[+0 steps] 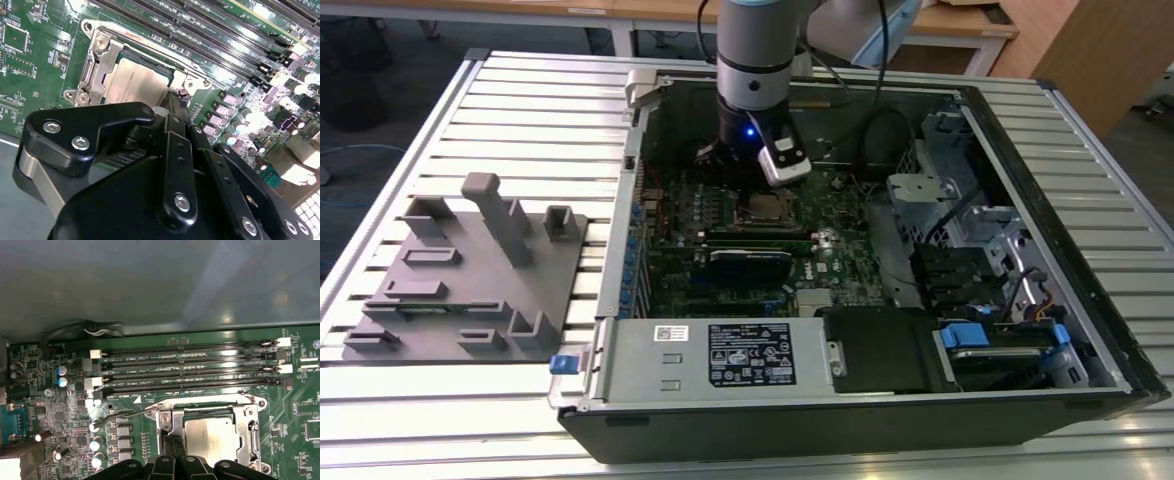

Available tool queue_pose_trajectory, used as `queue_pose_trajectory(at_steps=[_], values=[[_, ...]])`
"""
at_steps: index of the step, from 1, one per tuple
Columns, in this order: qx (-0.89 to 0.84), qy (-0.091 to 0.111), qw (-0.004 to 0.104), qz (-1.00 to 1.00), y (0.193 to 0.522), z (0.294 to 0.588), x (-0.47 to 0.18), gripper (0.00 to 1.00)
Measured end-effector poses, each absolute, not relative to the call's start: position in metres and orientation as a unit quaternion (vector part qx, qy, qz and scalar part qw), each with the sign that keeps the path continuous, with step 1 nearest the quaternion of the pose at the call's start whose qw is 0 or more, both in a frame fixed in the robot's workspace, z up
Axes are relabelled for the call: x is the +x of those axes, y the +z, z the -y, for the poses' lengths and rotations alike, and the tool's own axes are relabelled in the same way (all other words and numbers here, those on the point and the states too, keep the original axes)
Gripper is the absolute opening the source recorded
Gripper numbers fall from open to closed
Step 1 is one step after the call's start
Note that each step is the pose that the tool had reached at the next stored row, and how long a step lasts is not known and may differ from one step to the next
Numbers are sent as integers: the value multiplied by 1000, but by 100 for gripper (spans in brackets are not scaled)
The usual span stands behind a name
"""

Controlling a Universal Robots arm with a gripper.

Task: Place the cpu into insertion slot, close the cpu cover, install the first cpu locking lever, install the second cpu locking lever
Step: 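Close the cpu cover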

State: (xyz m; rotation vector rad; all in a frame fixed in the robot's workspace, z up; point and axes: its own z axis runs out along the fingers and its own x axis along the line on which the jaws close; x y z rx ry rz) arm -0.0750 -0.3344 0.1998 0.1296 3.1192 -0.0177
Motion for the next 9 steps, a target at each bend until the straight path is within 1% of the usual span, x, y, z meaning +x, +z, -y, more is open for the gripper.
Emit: queue_pose_trajectory(at_steps=[9], values=[[42, -6, 10, -999, 214, 335, -75, 11]])
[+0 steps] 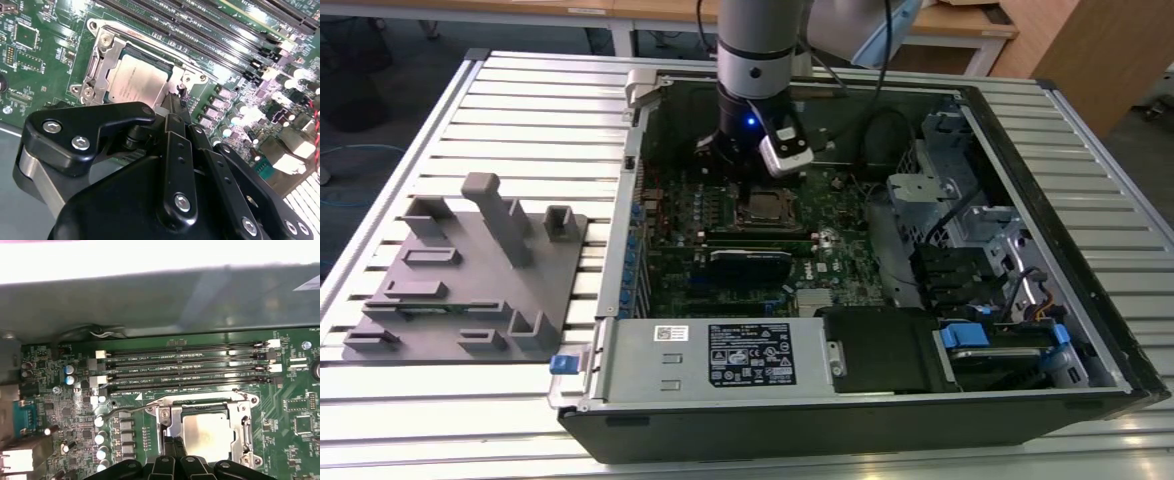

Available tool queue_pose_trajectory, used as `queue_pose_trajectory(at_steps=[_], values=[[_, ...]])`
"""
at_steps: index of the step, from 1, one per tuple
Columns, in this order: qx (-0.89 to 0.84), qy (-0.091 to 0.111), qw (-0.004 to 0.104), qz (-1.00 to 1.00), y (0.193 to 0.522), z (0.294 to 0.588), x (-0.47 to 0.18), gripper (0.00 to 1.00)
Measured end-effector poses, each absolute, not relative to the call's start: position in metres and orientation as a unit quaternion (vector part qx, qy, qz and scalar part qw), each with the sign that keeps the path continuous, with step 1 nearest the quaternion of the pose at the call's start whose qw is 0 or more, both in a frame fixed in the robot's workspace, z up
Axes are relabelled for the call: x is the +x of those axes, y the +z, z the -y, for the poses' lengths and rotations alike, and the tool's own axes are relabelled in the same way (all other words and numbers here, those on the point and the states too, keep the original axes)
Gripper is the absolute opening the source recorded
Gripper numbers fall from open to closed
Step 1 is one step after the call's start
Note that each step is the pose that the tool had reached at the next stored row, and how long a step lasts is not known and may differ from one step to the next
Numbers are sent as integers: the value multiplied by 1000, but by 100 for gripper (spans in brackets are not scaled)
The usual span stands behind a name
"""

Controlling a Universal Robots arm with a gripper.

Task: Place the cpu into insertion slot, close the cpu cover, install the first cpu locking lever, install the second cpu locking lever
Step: 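Close the cpu cover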

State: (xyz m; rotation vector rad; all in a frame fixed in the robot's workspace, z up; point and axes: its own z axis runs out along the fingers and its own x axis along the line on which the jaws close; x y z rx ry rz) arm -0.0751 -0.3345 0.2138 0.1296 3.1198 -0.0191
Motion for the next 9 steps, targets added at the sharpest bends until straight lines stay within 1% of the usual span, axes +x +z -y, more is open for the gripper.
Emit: queue_pose_trajectory(at_steps=[9], values=[[41, -6, 10, -999, 218, 335, -75, 11]])
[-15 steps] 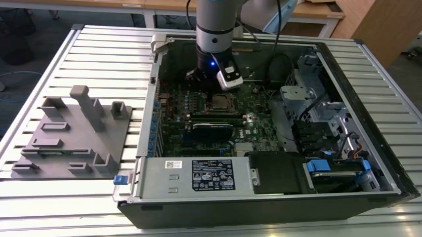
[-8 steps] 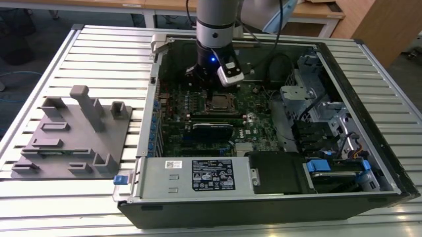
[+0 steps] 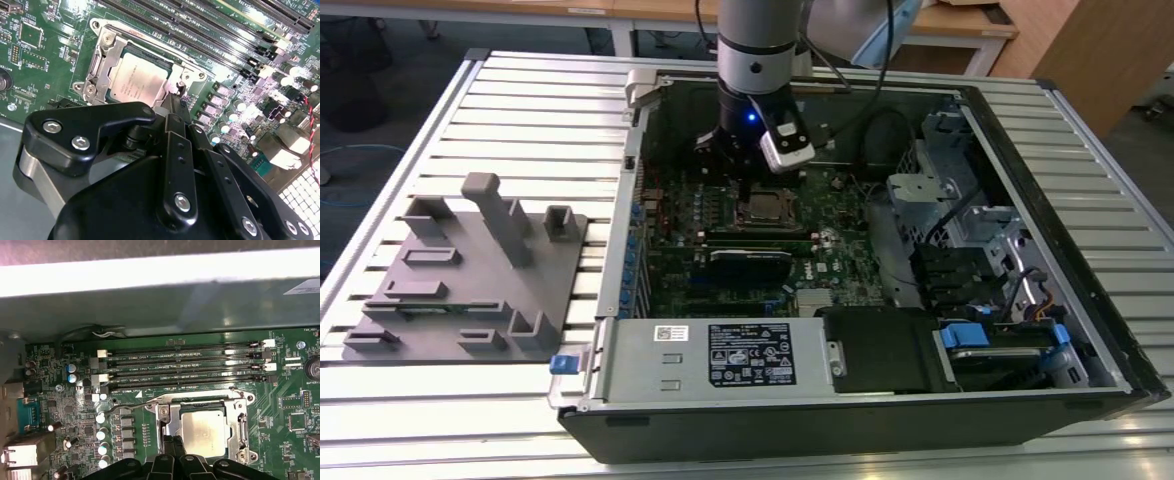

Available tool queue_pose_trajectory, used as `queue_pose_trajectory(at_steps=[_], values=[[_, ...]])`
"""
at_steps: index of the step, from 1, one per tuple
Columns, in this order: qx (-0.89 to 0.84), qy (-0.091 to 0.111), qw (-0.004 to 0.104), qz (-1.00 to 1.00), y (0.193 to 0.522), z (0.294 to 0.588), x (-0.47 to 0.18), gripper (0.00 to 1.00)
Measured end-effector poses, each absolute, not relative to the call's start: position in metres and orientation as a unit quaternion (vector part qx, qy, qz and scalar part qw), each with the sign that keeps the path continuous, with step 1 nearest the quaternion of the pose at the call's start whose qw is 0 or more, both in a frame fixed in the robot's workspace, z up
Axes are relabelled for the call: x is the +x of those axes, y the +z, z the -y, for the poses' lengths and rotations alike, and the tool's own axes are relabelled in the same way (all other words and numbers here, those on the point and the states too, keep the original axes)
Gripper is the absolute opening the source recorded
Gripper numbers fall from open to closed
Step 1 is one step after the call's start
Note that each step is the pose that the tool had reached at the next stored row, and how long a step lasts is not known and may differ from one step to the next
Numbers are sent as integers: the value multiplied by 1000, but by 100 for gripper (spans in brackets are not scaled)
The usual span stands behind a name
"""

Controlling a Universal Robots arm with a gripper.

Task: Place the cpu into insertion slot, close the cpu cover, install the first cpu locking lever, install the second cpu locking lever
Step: 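Close the cpu cover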

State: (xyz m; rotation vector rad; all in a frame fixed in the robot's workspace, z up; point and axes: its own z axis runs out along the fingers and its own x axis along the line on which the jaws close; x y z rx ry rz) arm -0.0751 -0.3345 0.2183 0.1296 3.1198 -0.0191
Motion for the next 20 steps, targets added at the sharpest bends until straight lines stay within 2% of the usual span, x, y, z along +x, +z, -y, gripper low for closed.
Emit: queue_pose_trajectory(at_steps=[20], values=[[41, -6, 10, -999, 218, 335, -49, 11]])
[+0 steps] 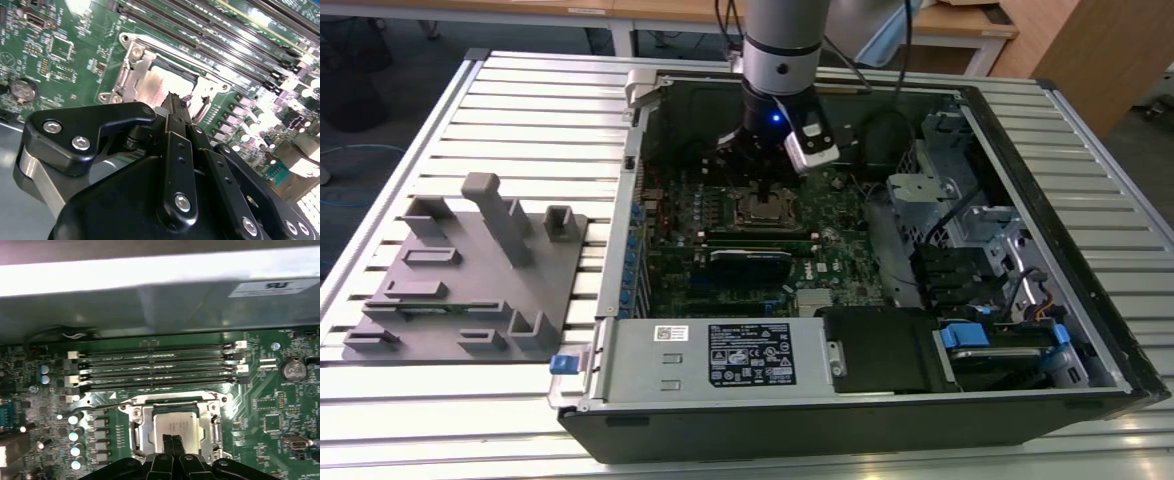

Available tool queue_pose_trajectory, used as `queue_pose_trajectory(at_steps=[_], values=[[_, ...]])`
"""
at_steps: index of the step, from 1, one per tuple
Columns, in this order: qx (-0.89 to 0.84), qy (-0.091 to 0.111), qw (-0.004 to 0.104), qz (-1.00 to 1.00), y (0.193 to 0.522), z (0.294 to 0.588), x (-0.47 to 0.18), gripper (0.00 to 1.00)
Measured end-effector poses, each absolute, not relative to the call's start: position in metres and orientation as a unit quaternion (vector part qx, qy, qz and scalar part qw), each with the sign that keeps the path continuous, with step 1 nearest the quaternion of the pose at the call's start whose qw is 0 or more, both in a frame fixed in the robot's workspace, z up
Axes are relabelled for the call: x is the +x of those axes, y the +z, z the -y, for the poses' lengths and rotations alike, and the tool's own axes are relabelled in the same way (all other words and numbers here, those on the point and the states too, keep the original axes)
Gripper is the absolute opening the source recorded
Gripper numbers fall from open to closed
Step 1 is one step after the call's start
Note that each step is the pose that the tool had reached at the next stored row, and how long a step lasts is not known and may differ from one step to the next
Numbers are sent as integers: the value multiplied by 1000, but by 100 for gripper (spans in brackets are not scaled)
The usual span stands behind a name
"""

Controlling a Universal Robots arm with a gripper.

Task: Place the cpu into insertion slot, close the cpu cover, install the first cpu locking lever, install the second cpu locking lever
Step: 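Close the cpu cover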

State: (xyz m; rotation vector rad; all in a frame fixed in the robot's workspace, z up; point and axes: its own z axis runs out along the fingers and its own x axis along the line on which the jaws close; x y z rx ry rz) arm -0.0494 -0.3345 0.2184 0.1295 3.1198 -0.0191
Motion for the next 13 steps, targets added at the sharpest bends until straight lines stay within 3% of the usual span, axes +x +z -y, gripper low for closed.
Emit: queue_pose_trajectory(at_steps=[13], values=[[41, -6, 11, -999, 218, 335, -46, 11]])
